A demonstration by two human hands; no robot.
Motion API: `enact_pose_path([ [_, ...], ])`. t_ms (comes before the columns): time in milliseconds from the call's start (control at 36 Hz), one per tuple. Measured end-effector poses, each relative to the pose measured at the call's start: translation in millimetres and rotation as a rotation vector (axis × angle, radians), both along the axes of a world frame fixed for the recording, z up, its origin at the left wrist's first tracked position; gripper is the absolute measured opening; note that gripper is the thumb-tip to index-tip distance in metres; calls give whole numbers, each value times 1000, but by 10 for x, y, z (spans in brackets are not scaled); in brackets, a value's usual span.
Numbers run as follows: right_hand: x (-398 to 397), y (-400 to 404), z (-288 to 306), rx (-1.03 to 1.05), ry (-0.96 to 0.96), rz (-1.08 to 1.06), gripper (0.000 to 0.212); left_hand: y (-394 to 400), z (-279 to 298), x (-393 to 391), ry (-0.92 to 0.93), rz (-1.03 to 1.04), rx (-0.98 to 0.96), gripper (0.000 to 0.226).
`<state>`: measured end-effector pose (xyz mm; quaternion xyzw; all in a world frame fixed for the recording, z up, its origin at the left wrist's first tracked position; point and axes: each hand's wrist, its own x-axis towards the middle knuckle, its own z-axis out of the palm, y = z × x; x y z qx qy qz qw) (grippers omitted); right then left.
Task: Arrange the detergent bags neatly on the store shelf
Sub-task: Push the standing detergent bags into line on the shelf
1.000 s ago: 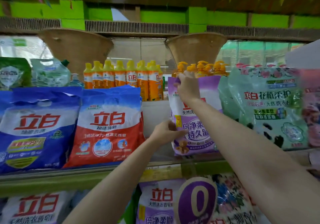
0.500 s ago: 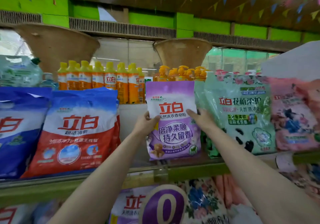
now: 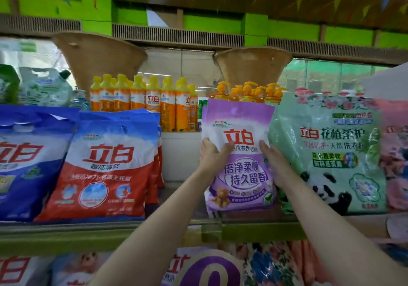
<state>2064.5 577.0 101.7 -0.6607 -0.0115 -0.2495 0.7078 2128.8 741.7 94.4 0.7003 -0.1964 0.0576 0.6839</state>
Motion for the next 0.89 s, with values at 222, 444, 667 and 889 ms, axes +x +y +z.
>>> enact_pose_path([
  [222,13,-88,14,-42,14,58,44,206,12,209,-29,58,171,116],
  [444,37,-87,30,-73,141,259,31,184,6,191,80,-310,-151,98],
  [667,144,164,25,4,153,347,37,375,87,14,51,-351,-129,30],
  [889,318,702,11,-8,103,349,40,848,172,67,82,-273,-264,33],
])
